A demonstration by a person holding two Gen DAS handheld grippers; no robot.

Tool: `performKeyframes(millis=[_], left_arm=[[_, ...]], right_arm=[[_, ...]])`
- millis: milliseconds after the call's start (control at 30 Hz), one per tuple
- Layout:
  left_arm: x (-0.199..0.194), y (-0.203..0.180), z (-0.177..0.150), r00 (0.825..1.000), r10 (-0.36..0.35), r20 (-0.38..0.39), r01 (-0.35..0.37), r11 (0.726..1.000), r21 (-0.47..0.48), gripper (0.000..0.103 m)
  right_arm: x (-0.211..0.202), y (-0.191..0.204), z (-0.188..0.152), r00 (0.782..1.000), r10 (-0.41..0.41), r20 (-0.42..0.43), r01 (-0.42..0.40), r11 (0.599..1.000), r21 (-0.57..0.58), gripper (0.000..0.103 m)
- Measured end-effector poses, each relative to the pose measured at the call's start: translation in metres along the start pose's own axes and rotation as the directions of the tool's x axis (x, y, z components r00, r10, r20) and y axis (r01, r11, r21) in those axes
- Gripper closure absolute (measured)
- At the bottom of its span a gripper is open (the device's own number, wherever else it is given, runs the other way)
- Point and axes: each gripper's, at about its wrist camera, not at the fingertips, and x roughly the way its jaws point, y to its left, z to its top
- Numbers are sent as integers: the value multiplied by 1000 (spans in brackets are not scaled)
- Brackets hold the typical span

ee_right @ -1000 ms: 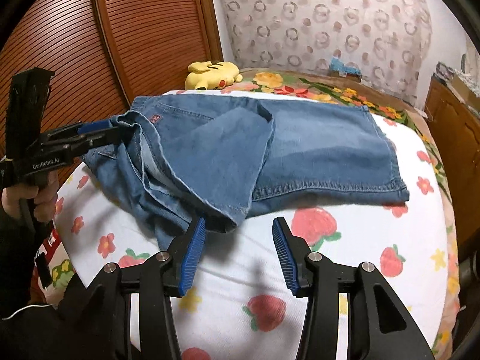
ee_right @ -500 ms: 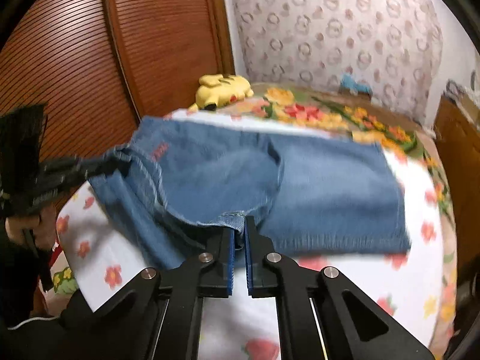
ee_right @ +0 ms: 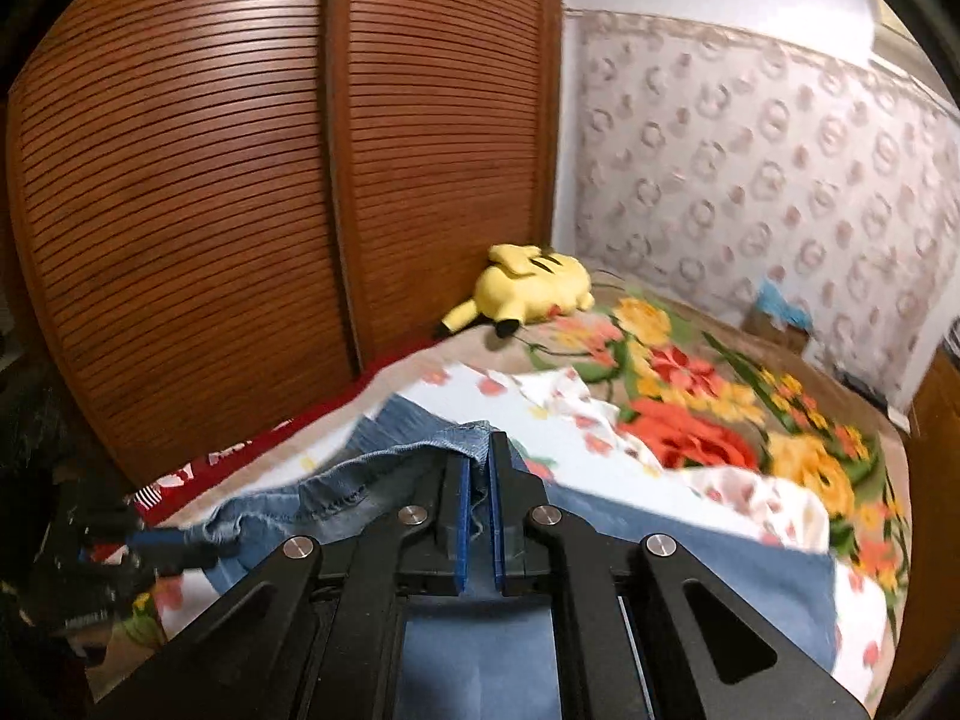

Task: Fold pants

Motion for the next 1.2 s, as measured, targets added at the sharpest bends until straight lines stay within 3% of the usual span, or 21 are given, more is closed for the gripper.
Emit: performKeyframes(millis=[233,367,500,600,733,1200], left_arm=[[5,13,-14,998,43,-54,-43,999,10,98],[7,17,-18,996,51,-73,-51,999,7,93],[5,18,-14,995,74,-64,-73,997,17,71],[1,22,-10,996,72,-42,-72,997,14,51],[1,24,-5,997,73,-33,-72,997,21,37],[25,33,-13,987,131,-96,-130,991,21,33]], right_arm=[[46,2,-4,997,22,-77,-19,999,42,98],[48,-2,2,995,26,-97,-21,998,53,78],[41,-6,4,995,29,-95,-23,998,62,64],[29,-4,-4,995,31,-96,-25,998,59,63],[16,-5,-21,994,21,-108,-14,998,66,63],[-5,-12,-104,975,4,-220,32,987,158,63]])
